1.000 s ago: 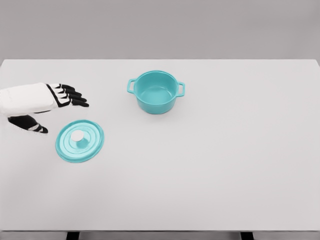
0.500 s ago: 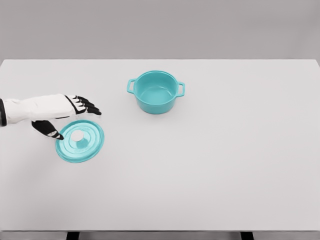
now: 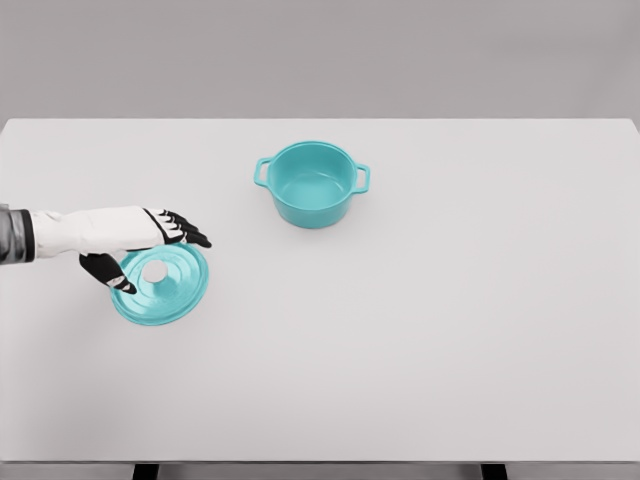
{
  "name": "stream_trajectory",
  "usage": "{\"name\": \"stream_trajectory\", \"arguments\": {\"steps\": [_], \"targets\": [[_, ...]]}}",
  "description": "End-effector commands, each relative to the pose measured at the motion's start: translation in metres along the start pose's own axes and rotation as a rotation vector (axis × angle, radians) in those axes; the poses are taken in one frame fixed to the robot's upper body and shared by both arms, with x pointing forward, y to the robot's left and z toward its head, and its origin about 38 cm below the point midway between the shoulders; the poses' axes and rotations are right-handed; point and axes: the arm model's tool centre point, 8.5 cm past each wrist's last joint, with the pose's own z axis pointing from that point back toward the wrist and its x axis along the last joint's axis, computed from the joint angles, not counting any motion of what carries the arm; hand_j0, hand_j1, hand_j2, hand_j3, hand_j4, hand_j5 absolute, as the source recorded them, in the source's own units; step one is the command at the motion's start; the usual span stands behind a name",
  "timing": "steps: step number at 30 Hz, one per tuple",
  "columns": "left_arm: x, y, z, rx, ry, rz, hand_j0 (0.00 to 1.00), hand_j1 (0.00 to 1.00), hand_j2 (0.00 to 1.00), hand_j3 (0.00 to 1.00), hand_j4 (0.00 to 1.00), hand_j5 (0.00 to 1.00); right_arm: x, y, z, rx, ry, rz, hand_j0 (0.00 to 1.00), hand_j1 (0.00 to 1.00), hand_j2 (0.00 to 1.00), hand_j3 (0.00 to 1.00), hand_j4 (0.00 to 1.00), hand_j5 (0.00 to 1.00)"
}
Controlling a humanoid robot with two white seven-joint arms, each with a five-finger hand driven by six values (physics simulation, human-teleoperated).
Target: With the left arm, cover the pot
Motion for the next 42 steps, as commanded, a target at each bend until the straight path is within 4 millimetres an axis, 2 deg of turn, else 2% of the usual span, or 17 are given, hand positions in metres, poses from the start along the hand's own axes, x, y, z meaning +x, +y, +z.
{"name": "stream_trajectory", "arguments": {"steps": [1,8,13,25,27,28,33,40,42], "targets": [[-0.001,0.0,0.001,0.003,0.004,0.008,1.0,1.0,1.0,1.0,1.0,1.0,0.0,0.0,0.0,0.0,-0.001,0.001,1.0,1.0,1.0,1.0,1.0,1.0],[-0.011,-0.005,0.003,-0.021,0.045,-0.009,1.0,1.0,1.0,1.0,1.0,1.0,0.0,0.0,0.0,0.0,0.0,0.0,1.0,1.0,1.0,1.0,1.0,1.0],[-0.018,-0.005,-0.005,-0.012,0.052,0.009,1.0,1.0,1.0,1.0,1.0,1.0,0.0,0.0,0.0,0.0,0.0,0.0,1.0,1.0,1.0,1.0,1.0,1.0],[-0.015,-0.015,-0.011,-0.038,0.037,0.022,0.98,0.98,0.98,0.98,0.98,0.98,0.0,0.0,0.0,0.0,-0.001,0.001,1.0,1.0,1.0,1.0,1.0,1.0],[-0.014,-0.018,-0.013,-0.049,0.032,0.025,0.91,0.91,0.91,0.91,0.91,0.91,0.0,0.0,0.0,0.0,0.002,0.0,1.0,1.0,1.0,1.0,1.0,1.0],[-0.013,-0.018,-0.012,-0.043,0.03,0.03,0.81,0.81,0.81,0.81,0.81,0.81,0.0,0.0,0.0,0.0,0.0,0.0,1.0,1.0,1.0,1.0,1.0,1.0],[-0.012,-0.018,-0.011,-0.03,0.019,0.053,0.58,0.58,0.58,0.58,0.58,0.58,0.0,0.0,0.0,0.0,0.0,0.0,1.0,1.0,1.0,1.0,1.0,1.0],[-0.014,-0.022,-0.01,-0.035,0.024,0.06,0.57,0.57,0.57,0.57,0.57,0.57,0.0,0.0,0.0,0.0,-0.001,0.001,1.0,1.0,1.0,1.0,1.0,1.0],[-0.013,-0.022,-0.011,-0.037,0.022,0.061,0.54,0.54,0.54,0.54,0.54,0.54,0.0,0.0,0.0,0.0,-0.001,0.001,1.0,1.0,1.0,1.0,1.0,1.0]]}}
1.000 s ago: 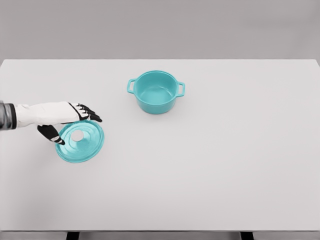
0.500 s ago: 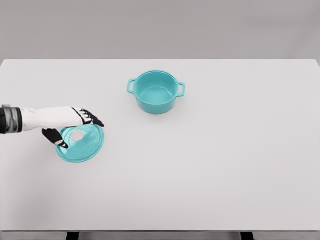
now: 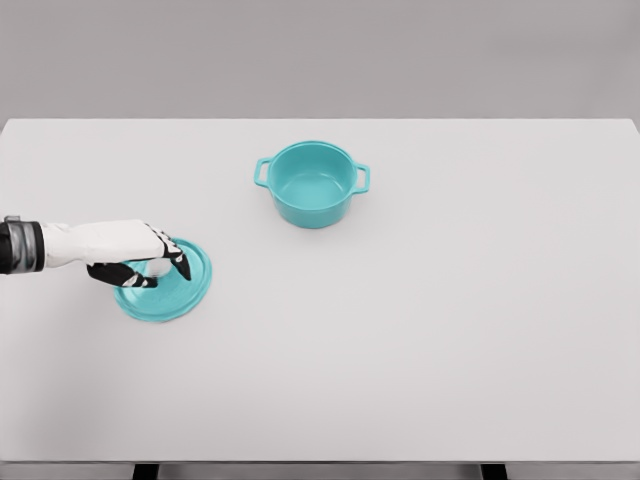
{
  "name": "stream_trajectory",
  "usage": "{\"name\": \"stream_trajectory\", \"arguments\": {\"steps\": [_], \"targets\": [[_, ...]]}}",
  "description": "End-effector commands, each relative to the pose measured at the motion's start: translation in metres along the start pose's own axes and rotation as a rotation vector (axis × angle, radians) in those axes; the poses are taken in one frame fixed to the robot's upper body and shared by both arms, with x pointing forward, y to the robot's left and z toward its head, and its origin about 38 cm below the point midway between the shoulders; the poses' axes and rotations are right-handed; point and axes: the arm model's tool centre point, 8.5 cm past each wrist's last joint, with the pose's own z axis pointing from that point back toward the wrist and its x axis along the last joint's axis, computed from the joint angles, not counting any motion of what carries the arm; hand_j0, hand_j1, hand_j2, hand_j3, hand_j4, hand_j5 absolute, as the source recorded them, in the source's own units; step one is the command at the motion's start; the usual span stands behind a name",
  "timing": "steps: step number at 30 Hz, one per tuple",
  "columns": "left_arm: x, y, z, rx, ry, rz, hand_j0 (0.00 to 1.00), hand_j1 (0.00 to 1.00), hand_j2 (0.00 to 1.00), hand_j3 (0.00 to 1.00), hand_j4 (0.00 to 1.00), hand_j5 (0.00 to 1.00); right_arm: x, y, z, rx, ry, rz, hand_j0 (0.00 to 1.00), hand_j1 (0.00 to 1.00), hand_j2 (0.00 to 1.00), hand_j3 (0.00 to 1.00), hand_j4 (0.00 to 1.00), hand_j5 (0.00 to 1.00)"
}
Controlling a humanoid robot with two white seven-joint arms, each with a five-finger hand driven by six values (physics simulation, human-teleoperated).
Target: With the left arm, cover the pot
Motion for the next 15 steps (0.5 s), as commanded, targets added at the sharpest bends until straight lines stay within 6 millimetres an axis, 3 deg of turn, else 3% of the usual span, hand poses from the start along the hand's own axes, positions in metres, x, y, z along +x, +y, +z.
{"name": "stream_trajectory", "arguments": {"steps": [1,10,15], "targets": [[0.0,0.001,0.001,0.004,0.0,0.005,0.51,0.51,0.51,0.51,0.51,0.51,0.0,0.0,0.0,0.0,0.0,0.0,1.0,1.0,1.0,1.0,1.0,1.0],[0.015,0.017,0.009,0.021,-0.035,-0.034,0.48,0.48,0.48,0.48,0.48,0.48,0.0,0.0,0.0,0.0,0.0,0.0,1.0,1.0,1.0,1.0,1.0,1.0],[0.025,0.049,0.011,0.062,-0.054,-0.1,0.48,0.48,0.48,0.48,0.48,0.48,0.0,0.0,0.0,0.0,0.001,0.0,1.0,1.0,1.0,1.0,1.0,1.0]]}}
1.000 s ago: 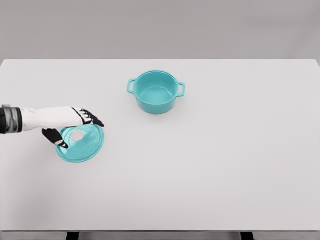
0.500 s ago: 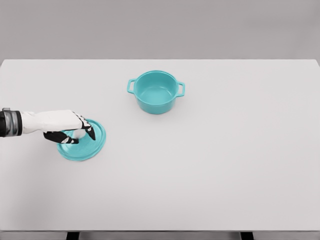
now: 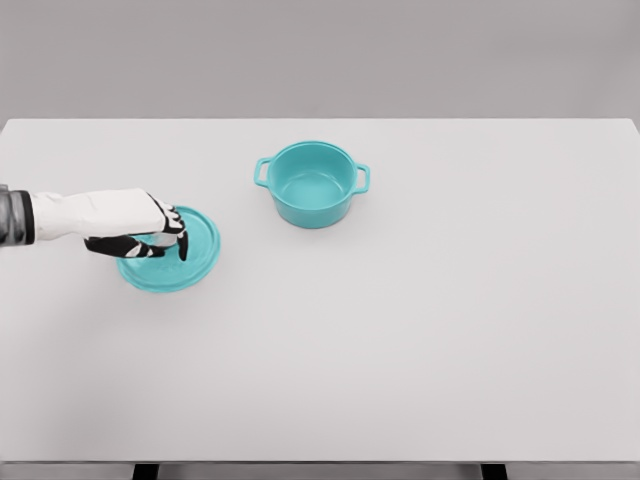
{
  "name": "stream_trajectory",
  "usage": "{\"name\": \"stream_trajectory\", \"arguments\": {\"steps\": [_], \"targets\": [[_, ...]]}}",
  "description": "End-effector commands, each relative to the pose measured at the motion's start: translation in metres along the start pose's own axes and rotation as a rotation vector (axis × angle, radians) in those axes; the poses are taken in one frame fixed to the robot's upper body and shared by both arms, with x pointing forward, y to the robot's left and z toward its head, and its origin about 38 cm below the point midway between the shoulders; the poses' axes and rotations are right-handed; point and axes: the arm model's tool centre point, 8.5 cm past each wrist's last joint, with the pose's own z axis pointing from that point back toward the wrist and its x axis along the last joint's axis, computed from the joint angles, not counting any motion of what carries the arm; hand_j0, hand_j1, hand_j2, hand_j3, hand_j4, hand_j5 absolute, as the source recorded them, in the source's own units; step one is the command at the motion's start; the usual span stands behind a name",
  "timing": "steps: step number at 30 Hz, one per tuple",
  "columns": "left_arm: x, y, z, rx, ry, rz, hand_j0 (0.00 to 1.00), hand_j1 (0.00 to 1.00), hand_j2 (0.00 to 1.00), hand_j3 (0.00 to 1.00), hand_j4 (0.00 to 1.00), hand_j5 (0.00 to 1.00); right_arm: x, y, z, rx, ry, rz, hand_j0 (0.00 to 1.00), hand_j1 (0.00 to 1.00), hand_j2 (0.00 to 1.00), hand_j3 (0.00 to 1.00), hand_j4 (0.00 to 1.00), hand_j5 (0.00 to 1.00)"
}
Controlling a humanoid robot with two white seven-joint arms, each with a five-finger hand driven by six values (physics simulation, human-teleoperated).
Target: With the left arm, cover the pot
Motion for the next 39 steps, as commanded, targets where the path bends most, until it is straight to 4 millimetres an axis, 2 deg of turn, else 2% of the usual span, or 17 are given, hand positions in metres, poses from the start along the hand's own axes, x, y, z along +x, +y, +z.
{"name": "stream_trajectory", "arguments": {"steps": [1,4,12,20,29,32,36,39], "targets": [[0.005,0.003,-0.003,0.007,-0.018,-0.003,0.48,0.48,0.48,0.48,0.48,0.48,0.0,0.0,0.0,0.0,-0.002,0.001,1.0,1.0,1.0,1.0,1.0,1.0],[0.008,0.014,-0.005,0.022,-0.026,-0.024,0.48,0.48,0.48,0.48,0.48,0.48,0.0,0.0,0.0,0.0,0.0,0.0,1.0,1.0,1.0,1.0,1.0,1.0],[0.017,0.032,-0.025,0.024,-0.073,-0.061,0.48,0.48,0.48,0.48,0.48,0.48,0.0,0.0,0.0,0.0,0.0,0.0,1.0,1.0,1.0,1.0,1.0,1.0],[0.018,0.054,-0.027,0.038,-0.082,-0.085,0.48,0.48,0.48,0.48,0.48,0.48,0.0,0.0,0.0,0.0,-0.002,0.001,1.0,1.0,1.0,1.0,1.0,1.0],[0.018,0.07,-0.046,0.073,-0.104,-0.086,0.48,0.48,0.48,0.48,0.48,0.48,0.0,0.0,0.0,0.0,0.0,0.0,1.0,1.0,1.0,1.0,1.0,1.0],[0.017,0.08,-0.045,0.086,-0.098,-0.099,0.48,0.48,0.48,0.48,0.48,0.48,0.0,0.0,0.0,0.0,-0.002,0.001,1.0,1.0,1.0,1.0,1.0,1.0],[0.016,0.085,-0.064,0.102,-0.112,-0.08,0.49,0.49,0.49,0.49,0.49,0.49,0.0,0.0,0.0,0.0,-0.002,0.001,1.0,1.0,1.0,1.0,1.0,1.0],[0.017,0.098,-0.071,0.123,-0.119,-0.087,0.49,0.49,0.49,0.49,0.49,0.49,0.0,0.0,0.0,0.0,0.0,0.0,1.0,1.0,1.0,1.0,1.0,1.0]]}}
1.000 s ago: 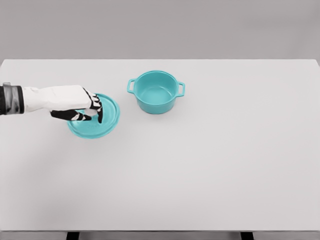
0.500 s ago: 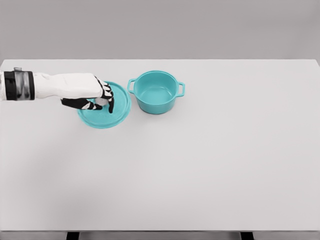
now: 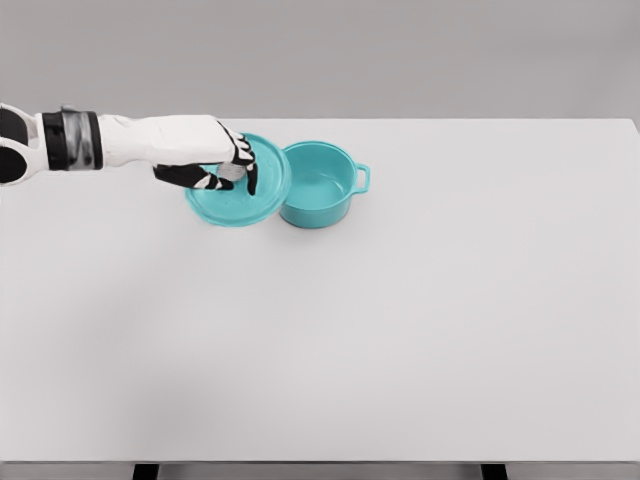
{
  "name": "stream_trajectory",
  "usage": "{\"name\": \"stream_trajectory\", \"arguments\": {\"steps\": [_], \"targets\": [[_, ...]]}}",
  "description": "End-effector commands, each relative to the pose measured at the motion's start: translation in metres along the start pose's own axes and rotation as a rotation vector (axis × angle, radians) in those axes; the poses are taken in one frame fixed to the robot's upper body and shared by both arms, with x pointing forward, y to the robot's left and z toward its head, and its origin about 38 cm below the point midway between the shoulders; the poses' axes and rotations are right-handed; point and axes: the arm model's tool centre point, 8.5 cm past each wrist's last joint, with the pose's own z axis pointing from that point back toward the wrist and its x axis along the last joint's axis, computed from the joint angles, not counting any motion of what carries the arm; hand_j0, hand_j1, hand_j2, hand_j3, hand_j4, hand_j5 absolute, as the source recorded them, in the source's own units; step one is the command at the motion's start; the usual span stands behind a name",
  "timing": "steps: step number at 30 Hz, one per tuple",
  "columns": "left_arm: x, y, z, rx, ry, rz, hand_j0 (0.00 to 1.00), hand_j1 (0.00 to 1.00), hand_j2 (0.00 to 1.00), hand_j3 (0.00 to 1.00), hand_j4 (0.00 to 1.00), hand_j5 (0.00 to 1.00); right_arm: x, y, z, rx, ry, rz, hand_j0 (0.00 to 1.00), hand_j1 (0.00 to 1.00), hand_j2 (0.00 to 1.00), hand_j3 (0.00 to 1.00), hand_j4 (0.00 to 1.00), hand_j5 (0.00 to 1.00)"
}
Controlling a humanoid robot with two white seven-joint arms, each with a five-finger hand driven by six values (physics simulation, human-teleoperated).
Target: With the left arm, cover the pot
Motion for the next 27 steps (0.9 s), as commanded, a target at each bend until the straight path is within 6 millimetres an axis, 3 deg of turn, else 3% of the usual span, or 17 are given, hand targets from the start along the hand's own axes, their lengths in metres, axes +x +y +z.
{"name": "stream_trajectory", "arguments": {"steps": [1,5,14,24,27], "targets": [[-0.001,0.0,-0.012,0.014,-0.012,0.021,0.49,0.49,0.49,0.49,0.49,0.49,0.0,0.0,0.0,0.0,0.0,0.0,1.0,1.0,1.0,1.0,1.0,1.0],[-0.004,0.004,-0.038,0.022,-0.025,0.039,0.49,0.49,0.49,0.49,0.49,0.49,0.0,0.0,0.0,0.0,0.001,0.0,1.0,1.0,1.0,1.0,1.0,1.0],[-0.009,0.012,-0.075,-0.01,-0.026,0.052,0.49,0.49,0.49,0.49,0.49,0.49,0.0,0.0,0.0,0.0,0.0,0.001,1.0,1.0,1.0,1.0,1.0,1.0],[-0.011,0.022,-0.083,-0.072,-0.002,-0.011,0.49,0.49,0.49,0.49,0.49,0.49,0.0,0.0,0.0,0.0,0.001,0.0,1.0,1.0,1.0,1.0,1.0,1.0],[-0.012,0.021,-0.093,-0.078,-0.001,0.003,0.49,0.49,0.49,0.49,0.49,0.49,0.0,0.0,0.0,0.0,0.001,0.0,1.0,1.0,1.0,1.0,1.0,1.0]]}}
